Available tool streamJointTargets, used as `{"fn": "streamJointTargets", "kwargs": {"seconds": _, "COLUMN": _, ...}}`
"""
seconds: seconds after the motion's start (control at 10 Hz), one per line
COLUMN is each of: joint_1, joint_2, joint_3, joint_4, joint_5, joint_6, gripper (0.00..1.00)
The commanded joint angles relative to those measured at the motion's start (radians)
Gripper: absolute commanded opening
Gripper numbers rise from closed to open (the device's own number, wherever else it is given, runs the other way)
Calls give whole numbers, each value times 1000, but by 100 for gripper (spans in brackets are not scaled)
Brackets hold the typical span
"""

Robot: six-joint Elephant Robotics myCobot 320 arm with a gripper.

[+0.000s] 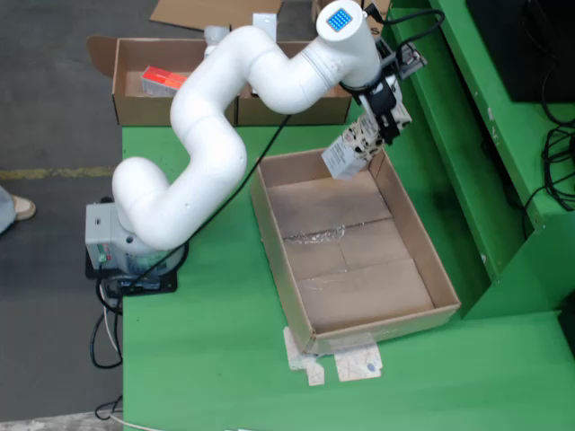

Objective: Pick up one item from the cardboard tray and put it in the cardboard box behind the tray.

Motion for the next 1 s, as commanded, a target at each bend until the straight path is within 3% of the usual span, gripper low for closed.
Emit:
{"fn": "streamJointTargets", "kwargs": {"seconds": 0.0, "joint_1": 97, "joint_2": 133, "joint_3": 28, "joint_4": -197, "joint_5": 2, "joint_6": -6, "gripper": 0}}
{"fn": "streamJointTargets", "kwargs": {"seconds": 0.5, "joint_1": 224, "joint_2": 257, "joint_3": 28, "joint_4": -451, "joint_5": -4, "joint_6": 28, "gripper": 0}}
{"fn": "streamJointTargets", "kwargs": {"seconds": 0.9, "joint_1": 286, "joint_2": 270, "joint_3": 28, "joint_4": -460, "joint_5": -15, "joint_6": 45, "gripper": 0}}
